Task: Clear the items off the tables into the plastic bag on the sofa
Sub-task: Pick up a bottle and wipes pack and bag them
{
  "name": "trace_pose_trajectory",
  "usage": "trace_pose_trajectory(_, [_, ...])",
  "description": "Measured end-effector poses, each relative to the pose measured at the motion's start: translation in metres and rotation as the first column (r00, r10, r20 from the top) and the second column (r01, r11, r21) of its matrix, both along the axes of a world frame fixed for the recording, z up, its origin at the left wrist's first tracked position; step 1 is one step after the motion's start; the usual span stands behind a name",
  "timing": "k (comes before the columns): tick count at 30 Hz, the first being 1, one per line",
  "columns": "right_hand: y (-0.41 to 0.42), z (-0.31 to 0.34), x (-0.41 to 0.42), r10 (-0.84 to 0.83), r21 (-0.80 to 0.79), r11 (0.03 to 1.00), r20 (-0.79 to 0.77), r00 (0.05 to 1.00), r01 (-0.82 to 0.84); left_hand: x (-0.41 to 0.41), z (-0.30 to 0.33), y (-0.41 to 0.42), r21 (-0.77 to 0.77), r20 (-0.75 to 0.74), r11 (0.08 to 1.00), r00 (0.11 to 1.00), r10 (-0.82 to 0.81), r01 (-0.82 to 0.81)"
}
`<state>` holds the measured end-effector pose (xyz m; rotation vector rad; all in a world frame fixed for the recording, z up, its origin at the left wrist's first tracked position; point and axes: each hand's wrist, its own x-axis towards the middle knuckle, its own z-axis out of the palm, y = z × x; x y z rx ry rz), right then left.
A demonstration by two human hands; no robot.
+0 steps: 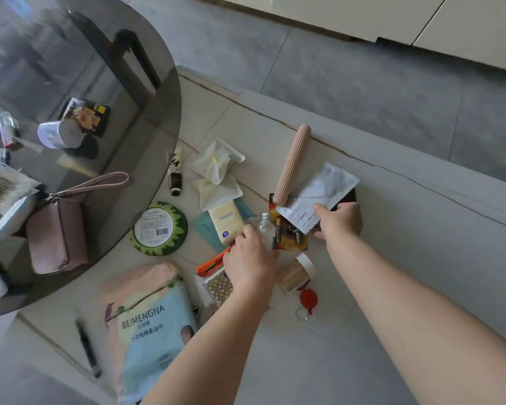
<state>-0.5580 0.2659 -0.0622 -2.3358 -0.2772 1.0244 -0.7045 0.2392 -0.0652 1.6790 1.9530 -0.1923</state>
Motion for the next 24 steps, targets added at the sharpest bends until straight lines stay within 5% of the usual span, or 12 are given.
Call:
trace_pose_trajectory(6, [-0.011, 0.005, 0.002, -0.019, 0.028, 0.999, -0.096, 0.995, 0.022, -0.004, 0.012, -0.002, -0.086, 0.046, 0.996, 0.999, -0.004, 0.008])
trace_pose_trajectory(11, [-0.031, 0.032, 0.013, 0.012, 0.042, 0.999, -0.120, 0.993, -0.007, -0.014, 0.035, -0.012, -0.147, 0.230, 0.985, 0.965, 0.124, -0.091])
trace_pose_trajectory(17, [-0.063, 0.064, 0.017, 0.277, 0.009, 0.961, -0.077, 0.958, -0.277, -0.049, 0.062, -0.038, -0.161, 0.314, 0.952, 0.901, 0.300, -0.261])
trace_pose_trajectory(24, [-0.086, 0.063, -0.002, 0.614, -0.118, 0.775, -0.095, 0.783, -0.622, -0.065, 0.060, -0.087, -0.258, 0.283, 0.876, 0.834, 0.473, -0.408])
